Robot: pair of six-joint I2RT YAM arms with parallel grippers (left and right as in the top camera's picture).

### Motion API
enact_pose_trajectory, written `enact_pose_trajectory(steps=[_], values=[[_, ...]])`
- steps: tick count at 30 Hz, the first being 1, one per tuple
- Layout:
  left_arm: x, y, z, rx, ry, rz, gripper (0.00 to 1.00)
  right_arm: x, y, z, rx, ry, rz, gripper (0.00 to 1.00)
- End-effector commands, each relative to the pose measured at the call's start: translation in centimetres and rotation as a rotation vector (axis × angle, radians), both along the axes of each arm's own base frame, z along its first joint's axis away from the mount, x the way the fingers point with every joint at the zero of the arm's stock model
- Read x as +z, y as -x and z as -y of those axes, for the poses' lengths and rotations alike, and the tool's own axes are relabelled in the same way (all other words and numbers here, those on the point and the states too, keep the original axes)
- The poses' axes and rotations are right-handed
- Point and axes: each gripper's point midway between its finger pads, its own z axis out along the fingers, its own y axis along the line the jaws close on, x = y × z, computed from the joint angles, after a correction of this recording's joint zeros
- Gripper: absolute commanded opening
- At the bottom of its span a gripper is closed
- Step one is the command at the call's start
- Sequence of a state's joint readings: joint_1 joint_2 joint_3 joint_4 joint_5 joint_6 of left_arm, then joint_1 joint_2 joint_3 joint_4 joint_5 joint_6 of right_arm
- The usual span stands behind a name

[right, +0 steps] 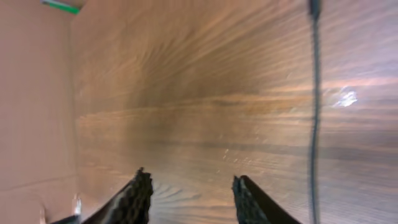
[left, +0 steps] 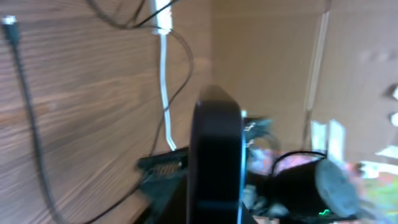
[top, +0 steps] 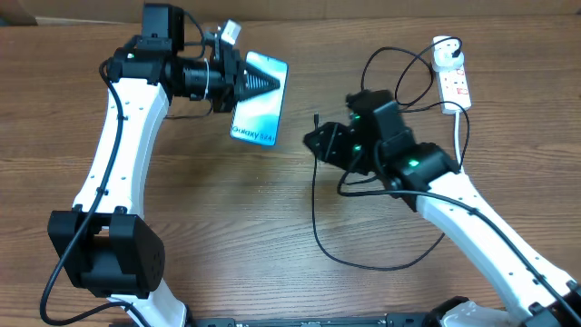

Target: Plug charger to phone and switch on socket

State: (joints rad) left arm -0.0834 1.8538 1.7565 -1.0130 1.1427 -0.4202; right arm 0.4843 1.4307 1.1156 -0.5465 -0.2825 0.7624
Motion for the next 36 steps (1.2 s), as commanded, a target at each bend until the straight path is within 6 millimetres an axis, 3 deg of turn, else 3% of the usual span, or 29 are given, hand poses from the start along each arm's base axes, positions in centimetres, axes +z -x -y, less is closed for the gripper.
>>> enact_pose_trajectory(steps=[1, 9, 14, 24, 36], values=[[-0.1, 0.8, 0.0, -0.064, -0.049, 0.125, 0.04, 2.4, -1.1, 0.9, -0.005, 0.034, 0.098, 0.37], [-1.3, 3.1, 1.6, -0.156, -0.104, 0.132, 0.04, 3.0, -1.7, 1.2, -0.029, 0.05, 0.122, 0.24], [-3.1, 4.4, 2.4, -0.2, -0.215, 0.116, 0.04, 3.8, -1.8, 0.9, -0.009, 0.049, 0.149, 0.23], [-3.2, 5.4, 4.1, -0.249, -0.218, 0.125, 0.04, 4.7, -1.9, -0.2, 0.018, -0.003, 0.164, 0.23], [-3.2, 5.7, 4.4, -0.257, -0.218, 0.124, 0.04, 4.5, -1.9, -2.9, 0.047, -0.041, 0.169, 0.23]])
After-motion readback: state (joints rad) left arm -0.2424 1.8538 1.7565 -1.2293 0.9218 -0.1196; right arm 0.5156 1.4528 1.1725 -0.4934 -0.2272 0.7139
